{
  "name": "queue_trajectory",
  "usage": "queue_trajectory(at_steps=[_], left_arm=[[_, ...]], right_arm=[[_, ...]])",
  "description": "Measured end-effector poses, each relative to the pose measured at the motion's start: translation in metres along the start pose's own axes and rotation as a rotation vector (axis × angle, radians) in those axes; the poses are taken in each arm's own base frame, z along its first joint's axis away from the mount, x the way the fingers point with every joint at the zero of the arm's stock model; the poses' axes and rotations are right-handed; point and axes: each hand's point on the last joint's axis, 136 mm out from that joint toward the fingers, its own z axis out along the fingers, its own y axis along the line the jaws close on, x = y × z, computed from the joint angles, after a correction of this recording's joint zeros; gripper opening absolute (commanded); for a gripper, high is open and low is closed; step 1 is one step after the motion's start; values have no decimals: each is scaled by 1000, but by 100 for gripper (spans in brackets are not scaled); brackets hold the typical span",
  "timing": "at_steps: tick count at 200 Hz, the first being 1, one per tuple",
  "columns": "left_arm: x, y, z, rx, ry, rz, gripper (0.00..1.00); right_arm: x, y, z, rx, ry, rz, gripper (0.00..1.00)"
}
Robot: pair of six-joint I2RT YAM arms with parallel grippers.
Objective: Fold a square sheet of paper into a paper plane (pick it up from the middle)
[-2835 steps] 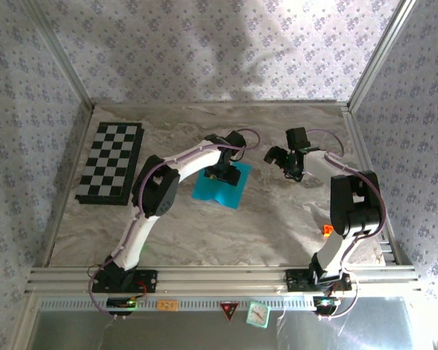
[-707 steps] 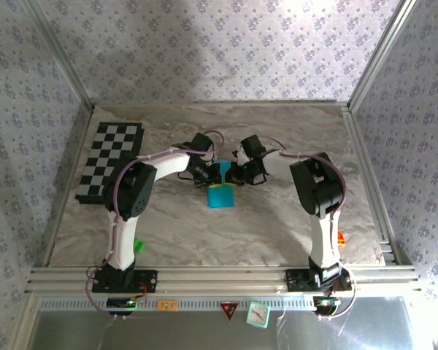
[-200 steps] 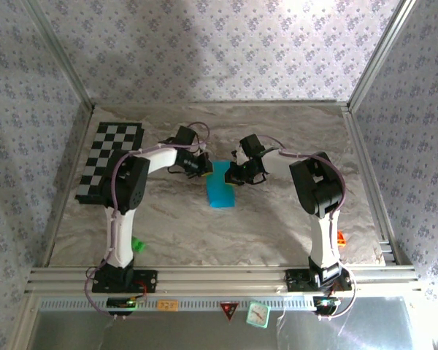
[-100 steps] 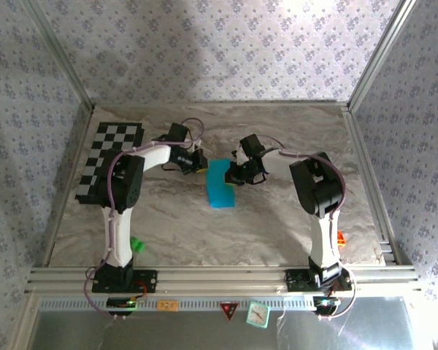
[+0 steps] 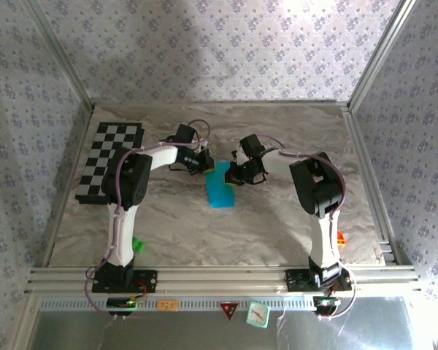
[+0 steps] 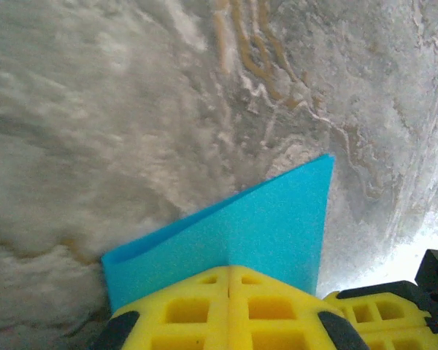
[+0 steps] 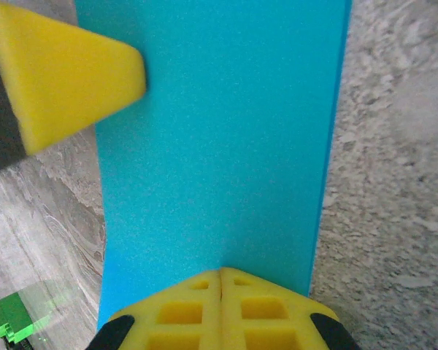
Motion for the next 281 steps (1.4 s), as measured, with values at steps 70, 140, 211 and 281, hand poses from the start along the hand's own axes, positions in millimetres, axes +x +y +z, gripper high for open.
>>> queue_trajectory(at_steps=[70, 140, 211, 281], left_arm=[[-45, 29, -22, -35, -68, -66, 0], [-12, 4, -48, -60, -164, -60, 0], [42, -33, -24, -7, -185, -96, 0], [35, -11, -3, -25, -203, -139, 0]], right_arm=[[1, -1, 0, -4, -8, -5, 1], [1, -1, 0, -6, -12, -6, 1], [1, -1, 0, -8, -12, -6, 1], [1, -2, 0, -11, -13, -5, 1]])
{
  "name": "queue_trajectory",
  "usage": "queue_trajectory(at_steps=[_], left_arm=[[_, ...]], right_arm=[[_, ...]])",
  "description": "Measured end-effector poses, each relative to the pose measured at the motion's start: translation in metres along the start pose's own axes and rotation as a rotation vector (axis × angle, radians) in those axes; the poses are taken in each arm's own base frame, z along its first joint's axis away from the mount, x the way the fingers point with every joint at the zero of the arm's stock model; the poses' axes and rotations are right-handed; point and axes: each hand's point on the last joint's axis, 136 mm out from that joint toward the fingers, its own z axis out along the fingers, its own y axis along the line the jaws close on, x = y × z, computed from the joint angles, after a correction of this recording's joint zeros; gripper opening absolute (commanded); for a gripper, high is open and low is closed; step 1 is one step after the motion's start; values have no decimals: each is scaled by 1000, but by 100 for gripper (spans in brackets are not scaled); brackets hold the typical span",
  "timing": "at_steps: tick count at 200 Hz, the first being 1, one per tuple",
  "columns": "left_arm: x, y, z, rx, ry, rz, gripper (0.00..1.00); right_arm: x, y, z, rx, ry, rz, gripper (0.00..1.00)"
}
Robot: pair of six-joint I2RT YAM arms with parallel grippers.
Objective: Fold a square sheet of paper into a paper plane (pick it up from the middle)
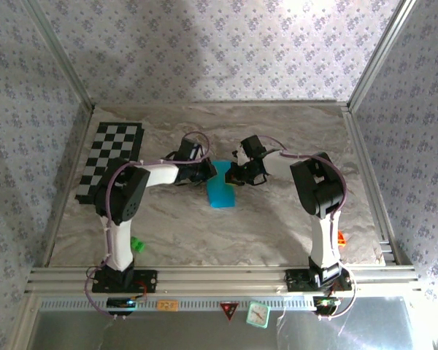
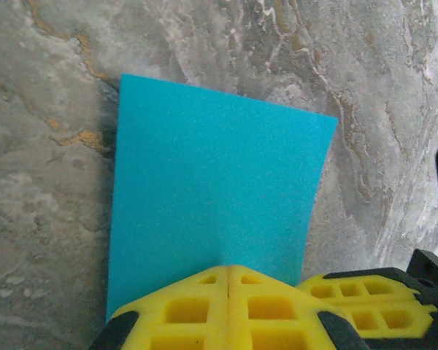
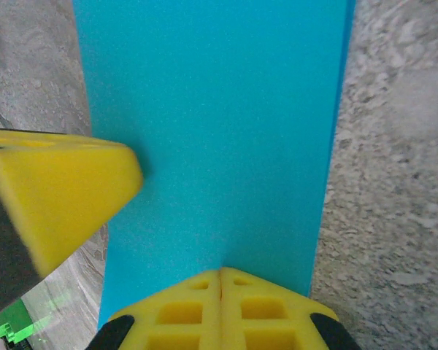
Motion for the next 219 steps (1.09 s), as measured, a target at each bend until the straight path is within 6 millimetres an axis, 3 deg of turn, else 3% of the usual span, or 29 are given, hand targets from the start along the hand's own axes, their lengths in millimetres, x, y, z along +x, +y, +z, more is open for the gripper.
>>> queue_trajectory(at_steps=[60, 107, 128, 151, 180, 202, 219], left_arm=[[-9, 13, -3, 47, -19, -14, 0], [-45, 42, -26, 30, -66, -53, 0], [-49, 42, -39, 15, -88, -59, 0], [-33, 12, -47, 52, -86, -20, 0], [15, -31, -37, 135, -27, 26, 0], [44, -26, -28, 132, 19, -8, 0], [51, -10, -26, 97, 24, -53, 0]], right_arm=[[2, -3, 2, 1, 0, 8, 1], [2, -4, 3, -1, -4, 17, 1], [2, -4, 3, -2, -5, 23, 1], [2, -4, 4, -3, -8, 24, 1], [2, -5, 4, -6, -11, 27, 1], [2, -5, 4, -11, -16, 31, 1], [2, -5, 4, -16, -18, 35, 1]])
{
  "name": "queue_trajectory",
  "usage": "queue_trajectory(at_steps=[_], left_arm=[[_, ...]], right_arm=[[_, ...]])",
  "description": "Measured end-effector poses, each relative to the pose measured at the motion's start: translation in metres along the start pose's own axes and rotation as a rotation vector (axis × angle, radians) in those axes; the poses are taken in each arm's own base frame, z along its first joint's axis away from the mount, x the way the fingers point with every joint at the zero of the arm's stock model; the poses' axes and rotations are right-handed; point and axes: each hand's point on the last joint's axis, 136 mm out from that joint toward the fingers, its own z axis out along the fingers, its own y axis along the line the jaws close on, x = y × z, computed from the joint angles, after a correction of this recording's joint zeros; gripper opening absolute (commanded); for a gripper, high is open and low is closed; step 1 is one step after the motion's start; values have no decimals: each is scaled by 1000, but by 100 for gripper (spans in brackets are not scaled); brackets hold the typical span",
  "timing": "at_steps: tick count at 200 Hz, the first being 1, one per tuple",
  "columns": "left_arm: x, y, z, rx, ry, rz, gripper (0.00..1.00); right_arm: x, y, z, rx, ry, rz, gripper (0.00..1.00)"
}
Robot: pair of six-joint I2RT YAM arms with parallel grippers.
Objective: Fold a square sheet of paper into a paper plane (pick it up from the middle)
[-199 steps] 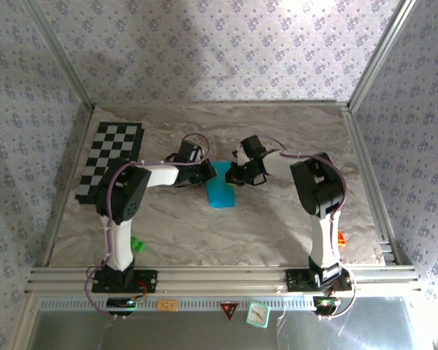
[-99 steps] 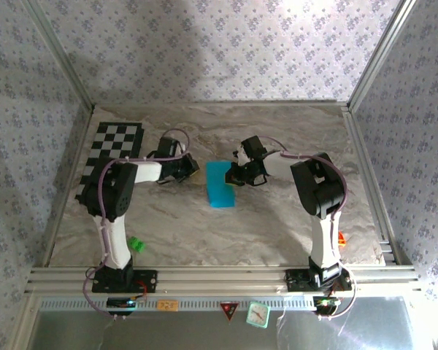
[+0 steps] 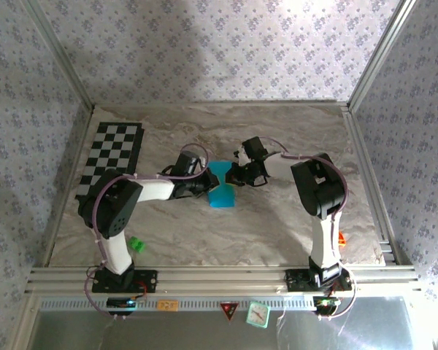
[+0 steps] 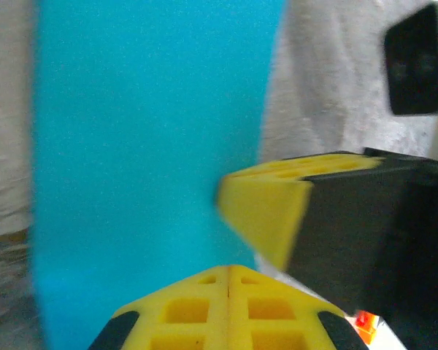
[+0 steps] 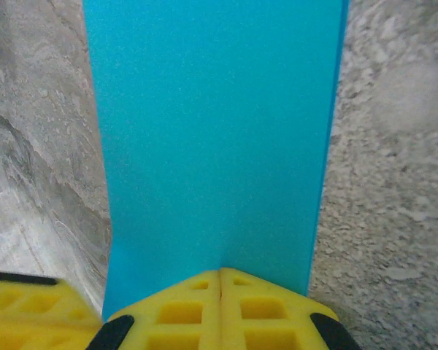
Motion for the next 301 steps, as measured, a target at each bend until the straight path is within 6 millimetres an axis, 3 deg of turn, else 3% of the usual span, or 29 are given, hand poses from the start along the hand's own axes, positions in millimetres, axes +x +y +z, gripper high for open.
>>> queue_trajectory(at_steps=[22, 84, 149, 235, 263, 301], left_arm=[[1, 9, 0, -15, -5, -40, 0], [-5, 1, 0, 19, -26, -62, 0], [0, 26, 7, -23, -36, -103, 0], [-9, 51, -22, -36, -106, -150, 0], [-6, 42, -24, -19, -103, -155, 0], [15, 21, -16, 15, -60, -134, 0]], right_arm=[[0, 0, 0, -4, -3, 4, 1], [0, 0, 0, -5, -4, 12, 1], [1, -1, 0, -12, -4, 15, 1], [0, -2, 0, -16, -10, 26, 1], [0, -2, 0, -16, -11, 27, 1], [0, -2, 0, -17, -11, 27, 1]])
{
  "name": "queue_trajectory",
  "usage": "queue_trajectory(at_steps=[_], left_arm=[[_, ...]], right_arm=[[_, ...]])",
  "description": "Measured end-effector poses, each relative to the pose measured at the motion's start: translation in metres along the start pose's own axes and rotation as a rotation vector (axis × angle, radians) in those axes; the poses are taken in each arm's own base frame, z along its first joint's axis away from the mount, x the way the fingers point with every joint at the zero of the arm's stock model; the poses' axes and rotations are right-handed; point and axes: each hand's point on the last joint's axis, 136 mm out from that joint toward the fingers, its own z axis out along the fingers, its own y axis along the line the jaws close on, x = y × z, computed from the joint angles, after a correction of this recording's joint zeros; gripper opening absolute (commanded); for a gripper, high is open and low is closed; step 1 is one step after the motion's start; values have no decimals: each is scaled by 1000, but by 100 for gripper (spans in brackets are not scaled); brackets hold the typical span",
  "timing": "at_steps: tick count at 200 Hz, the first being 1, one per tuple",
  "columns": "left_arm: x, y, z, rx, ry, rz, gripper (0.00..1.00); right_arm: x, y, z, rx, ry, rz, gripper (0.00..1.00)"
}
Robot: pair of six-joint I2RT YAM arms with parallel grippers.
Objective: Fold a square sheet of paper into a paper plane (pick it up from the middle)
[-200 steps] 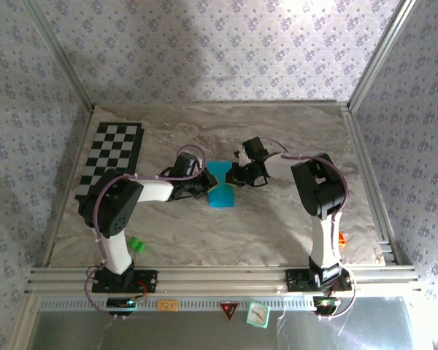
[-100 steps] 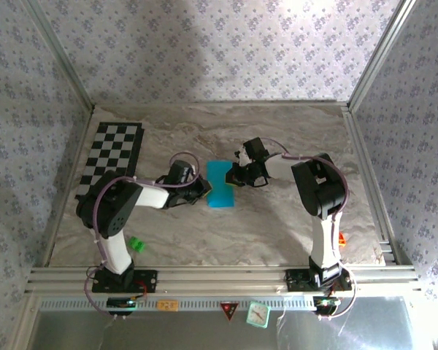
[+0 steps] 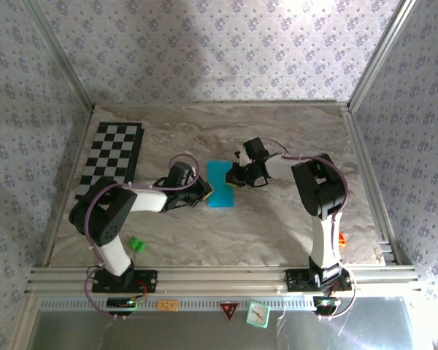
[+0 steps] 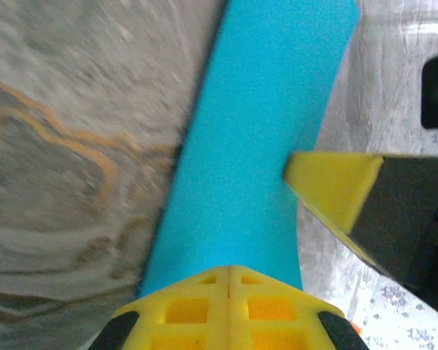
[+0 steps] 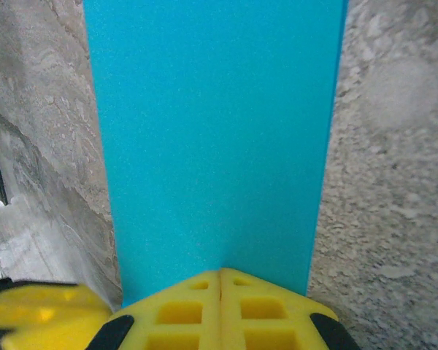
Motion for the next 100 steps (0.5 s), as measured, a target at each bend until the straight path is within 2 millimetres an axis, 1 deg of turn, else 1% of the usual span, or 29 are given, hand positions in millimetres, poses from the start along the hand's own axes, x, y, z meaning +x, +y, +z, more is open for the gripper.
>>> queue_trajectory(at_steps=[15, 26, 48, 70, 77, 100], left_arm=[[7, -4, 3, 4, 15, 5, 0], [9, -3, 4, 0, 20, -2, 0], [10, 5, 6, -23, 22, -28, 0], [11, 20, 5, -61, 10, -54, 0], [10, 21, 4, -57, 5, -55, 0], [6, 27, -4, -49, -14, -71, 0]], right_arm=[[0, 0, 0, 0, 0, 0, 1], [0, 0, 0, 0, 0, -1, 1], [0, 0, 0, 0, 0, -1, 1], [0, 0, 0, 0, 0, -1, 1], [0, 0, 0, 0, -1, -1, 1], [0, 0, 0, 1, -1, -1, 1]])
